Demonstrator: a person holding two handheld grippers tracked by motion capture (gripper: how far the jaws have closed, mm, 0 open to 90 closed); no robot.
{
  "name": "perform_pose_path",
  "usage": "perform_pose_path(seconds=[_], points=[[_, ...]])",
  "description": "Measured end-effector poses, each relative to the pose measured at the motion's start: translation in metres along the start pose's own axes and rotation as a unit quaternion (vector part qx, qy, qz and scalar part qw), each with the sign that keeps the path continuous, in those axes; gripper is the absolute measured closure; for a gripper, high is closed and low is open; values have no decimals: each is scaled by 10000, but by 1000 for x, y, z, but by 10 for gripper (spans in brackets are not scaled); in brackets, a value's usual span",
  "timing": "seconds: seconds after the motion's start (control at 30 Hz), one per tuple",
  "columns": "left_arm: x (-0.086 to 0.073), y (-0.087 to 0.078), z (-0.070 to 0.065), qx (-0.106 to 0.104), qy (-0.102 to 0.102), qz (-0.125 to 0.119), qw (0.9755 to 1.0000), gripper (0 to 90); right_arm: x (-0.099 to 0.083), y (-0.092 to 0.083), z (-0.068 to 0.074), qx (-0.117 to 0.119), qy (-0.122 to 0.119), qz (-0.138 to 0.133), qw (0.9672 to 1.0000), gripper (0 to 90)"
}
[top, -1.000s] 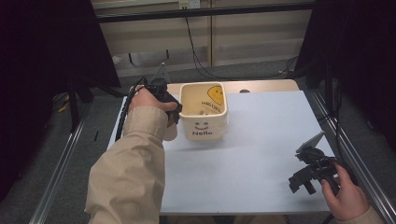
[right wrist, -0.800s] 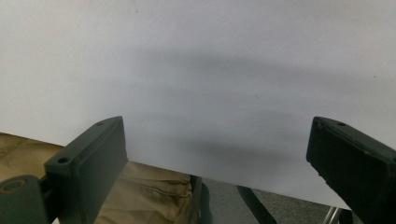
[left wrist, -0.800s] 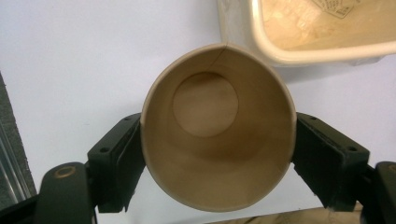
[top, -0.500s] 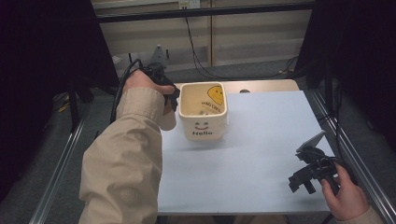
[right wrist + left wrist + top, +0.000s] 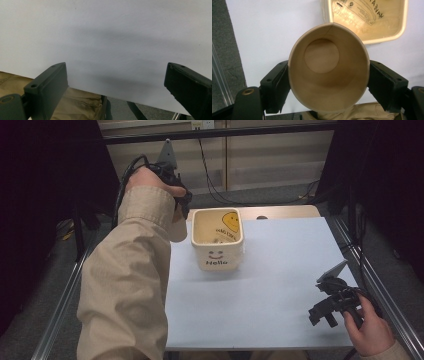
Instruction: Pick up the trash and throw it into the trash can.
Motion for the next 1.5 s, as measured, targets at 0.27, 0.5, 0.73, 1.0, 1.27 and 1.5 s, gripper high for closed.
perform_pose_path(seconds=[0.27,0.5,0.73,1.0,1.27,1.5], points=[[7,-11,-4,-31,-48,-24,10000,233,0,1,2,-17,-21,67,10000,48],[11,-18,-7,14,1,-65,10000,233,0,1,2,28,-1,-20,10000,47],[20,-11,-22,-52,90,-77,9999,232,0,-1,2,-27,-28,40,10000,48],[31,-5,-47,-150,232,-154,9995,232,0,-1,2,-21,-66,33,10000,47],[38,5,-58,-149,330,-85,9993,232,0,-1,1,10,-93,-26,10000,47],[40,12,-59,-114,389,-44,9992,231,0,-1,2,-19,-118,12,9999,48]])
Point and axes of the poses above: each handheld gripper's, and its own axes: y roughly forward along the jaws, x roughly out of its top, z roughly to its left, the point moved 3 cm from there along y, roughly forward along the jaws, and after that the axes turned 4 degrees about -z, right-handed, at the moved point
